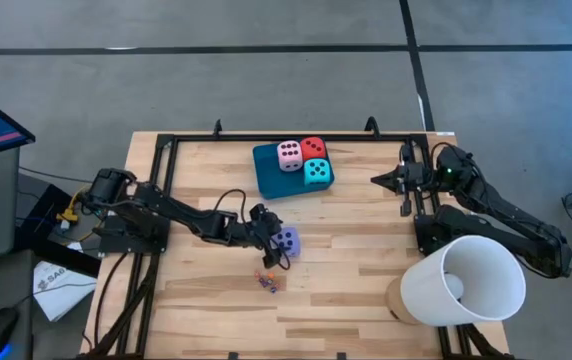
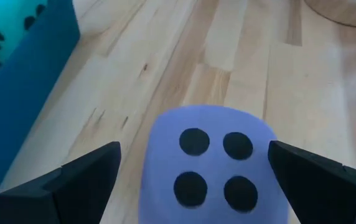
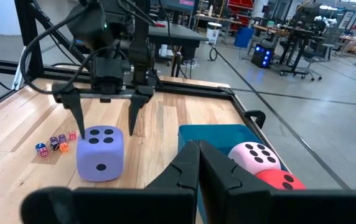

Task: Pick & Place Dice
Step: Put the large purple dice into the blue bin

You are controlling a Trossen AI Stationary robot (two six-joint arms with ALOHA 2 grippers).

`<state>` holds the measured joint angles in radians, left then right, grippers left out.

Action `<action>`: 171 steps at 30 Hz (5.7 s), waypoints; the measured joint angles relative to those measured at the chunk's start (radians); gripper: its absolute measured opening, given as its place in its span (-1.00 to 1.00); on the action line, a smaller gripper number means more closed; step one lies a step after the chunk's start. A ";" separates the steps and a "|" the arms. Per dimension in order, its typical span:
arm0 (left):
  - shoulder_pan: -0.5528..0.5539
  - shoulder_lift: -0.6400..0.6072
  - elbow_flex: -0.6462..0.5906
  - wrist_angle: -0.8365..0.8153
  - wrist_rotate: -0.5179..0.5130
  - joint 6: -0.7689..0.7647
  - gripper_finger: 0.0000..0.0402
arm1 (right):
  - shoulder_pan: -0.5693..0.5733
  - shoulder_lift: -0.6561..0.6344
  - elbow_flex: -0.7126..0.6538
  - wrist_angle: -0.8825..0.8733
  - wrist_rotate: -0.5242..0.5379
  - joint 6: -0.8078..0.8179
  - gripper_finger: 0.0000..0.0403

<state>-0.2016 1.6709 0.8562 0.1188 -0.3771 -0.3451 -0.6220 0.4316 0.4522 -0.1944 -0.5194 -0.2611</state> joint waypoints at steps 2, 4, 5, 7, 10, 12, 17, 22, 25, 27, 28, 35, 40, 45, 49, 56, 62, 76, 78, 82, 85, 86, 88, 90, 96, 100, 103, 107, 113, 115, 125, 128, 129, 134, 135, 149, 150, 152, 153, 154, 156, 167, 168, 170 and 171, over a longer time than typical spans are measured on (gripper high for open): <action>0.000 0.015 0.001 0.022 0.005 -0.001 0.98 | 0.000 0.000 0.000 0.000 0.000 0.000 -1.00; -0.003 0.028 0.002 0.044 0.016 -0.001 0.98 | 0.000 0.000 0.000 0.000 0.000 0.000 -1.00; -0.005 0.032 0.002 0.051 0.025 -0.003 0.98 | 0.000 0.000 0.000 0.000 0.000 0.000 -1.00; -0.008 0.031 0.002 0.050 0.027 -0.002 0.98 | 0.000 0.000 0.000 0.000 0.000 0.000 -1.00; -0.008 0.023 0.002 0.042 0.029 0.001 0.98 | 0.000 0.000 0.000 0.000 0.000 0.000 -1.00; -0.005 0.018 0.001 0.049 0.026 0.017 0.98 | 0.000 0.000 0.000 0.000 0.000 0.000 -1.00; -0.004 0.012 0.000 0.037 0.006 0.032 0.98 | 0.000 0.000 0.000 0.000 0.000 0.000 -1.00; -0.002 0.012 0.000 0.037 0.006 0.029 0.98 | 0.000 0.000 0.000 -0.001 0.000 0.000 -1.00; -0.002 0.012 0.000 0.040 0.006 0.020 0.98 | 0.000 0.000 0.000 -0.001 0.000 0.000 -1.00; -0.002 0.012 0.000 0.045 0.006 0.019 0.98 | 0.000 0.000 0.000 -0.004 0.000 0.000 -1.00; -0.002 0.012 0.000 0.046 0.005 0.018 0.98 | 0.000 0.000 0.000 -0.005 0.000 0.000 -1.00; -0.004 0.011 0.000 0.046 0.002 0.016 0.98 | 0.000 0.000 0.000 -0.007 0.000 0.000 -1.00; -0.017 0.011 0.000 0.058 0.007 0.004 0.98 | 0.000 0.000 0.000 -0.007 0.000 0.000 -1.00; -0.029 0.011 0.001 0.089 0.007 0.003 0.98 | 0.000 0.000 0.000 -0.007 0.000 0.000 -1.00; -0.027 0.011 0.001 0.060 0.006 0.003 0.98 | 0.000 0.000 0.000 -0.007 0.000 0.000 -1.00; -0.009 0.010 0.002 0.019 -0.001 -0.008 0.98 | 0.000 0.000 0.000 -0.007 0.000 0.000 -1.00; 0.001 0.010 0.002 0.019 0.000 -0.008 0.98 | 0.000 0.000 0.000 -0.007 0.000 0.000 -1.00; -0.003 -0.011 0.001 0.040 0.007 -0.003 0.98 | 0.000 0.000 0.000 -0.008 0.000 0.000 -1.00; -0.003 -0.015 0.001 0.028 0.007 -0.003 0.98 | 0.000 0.000 0.000 -0.008 0.000 0.000 -1.00; -0.003 -0.018 0.000 0.024 0.006 -0.003 0.98 | 0.000 0.000 0.000 -0.008 0.000 0.000 -1.00; -0.007 -0.018 0.000 0.017 0.005 -0.001 0.98 | 0.000 0.000 0.000 -0.008 0.000 0.000 -1.00; -0.007 -0.018 0.000 0.012 0.005 -0.001 0.98 | 0.000 0.000 0.000 -0.008 0.000 0.000 -1.00; -0.007 -0.017 0.000 0.003 0.004 -0.001 0.98 | 0.000 0.000 0.000 -0.008 0.000 0.000 -1.00; -0.007 -0.018 0.000 0.003 0.002 -0.001 0.98 | 0.000 0.000 0.000 -0.008 0.000 0.000 -1.00; -0.007 -0.004 0.001 0.007 0.002 -0.001 0.98 | 0.000 0.000 0.000 -0.008 0.000 0.000 -1.00; -0.010 0.001 0.000 0.009 0.002 -0.001 0.98 | 0.000 0.000 0.000 -0.008 0.000 0.000 -1.00; -0.010 0.001 0.000 0.014 0.002 -0.001 0.98 | 0.000 0.000 0.000 -0.008 0.000 0.000 -1.00; -0.010 0.001 0.000 0.032 0.002 -0.001 0.98 | 0.000 0.000 0.000 -0.008 0.000 0.000 -1.00; -0.017 0.001 0.000 0.040 0.003 -0.003 0.98 | 0.000 0.000 0.000 -0.008 0.000 0.000 -1.00; -0.020 0.001 0.000 0.039 0.003 -0.005 0.98 | 0.000 0.000 0.000 -0.008 0.000 0.000 -1.00; -0.027 0.075 0.001 0.096 0.001 -0.013 0.98 | 0.000 0.000 0.000 -0.008 0.000 0.000 -1.00; -0.027 0.095 0.001 0.115 -0.002 -0.013 0.98 | 0.000 0.000 0.000 -0.008 0.000 0.000 -1.00; -0.027 0.098 0.002 0.116 -0.001 -0.012 0.98 | 0.000 0.000 0.000 -0.008 0.000 0.000 -1.00; -0.027 0.097 0.001 0.114 0.001 -0.012 0.98 | 0.000 0.000 0.000 -0.008 0.000 0.000 -1.00; -0.027 0.097 0.001 0.114 0.001 -0.012 0.98 | 0.000 0.000 0.000 -0.008 0.000 0.000 -1.00; -0.026 0.099 -0.001 0.117 0.002 -0.055 0.98 | 0.000 0.000 0.000 -0.008 0.000 0.000 -1.00; -0.026 0.099 -0.001 0.117 0.002 -0.055 0.98 | 0.000 0.000 0.000 -0.008 0.000 0.000 -1.00; -0.026 0.099 -0.001 0.117 0.002 -0.056 0.98 | 0.000 0.000 0.000 -0.008 0.000 0.000 -1.00; -0.026 0.099 -0.001 0.117 0.003 -0.056 0.98 | 0.000 0.000 0.000 -0.008 0.000 0.000 -1.00; -0.026 0.099 -0.001 0.117 0.003 -0.056 0.98 | 0.000 0.000 0.000 -0.008 0.000 0.000 -1.00; -0.026 0.099 -0.001 0.118 0.003 -0.056 0.98 | 0.000 0.000 0.000 -0.008 0.000 0.000 -1.00; -0.026 0.099 -0.001 0.118 0.003 -0.056 0.97 | 0.000 0.000 0.000 -0.008 0.000 0.000 -1.00; -0.026 0.099 -0.001 0.118 0.003 -0.056 0.95 | 0.000 0.000 0.000 -0.008 0.000 0.000 -1.00; -0.026 0.099 -0.001 0.118 0.003 -0.056 0.92 | 0.000 0.000 0.000 -0.008 0.000 0.000 -1.00; -0.026 0.099 -0.001 0.118 0.003 -0.056 0.90 | 0.000 0.000 0.000 -0.008 0.000 0.000 -1.00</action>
<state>-0.2279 1.7699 0.8551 0.2367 -0.3740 -0.4011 -0.6220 0.4320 0.4522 -0.2028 -0.5194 -0.2611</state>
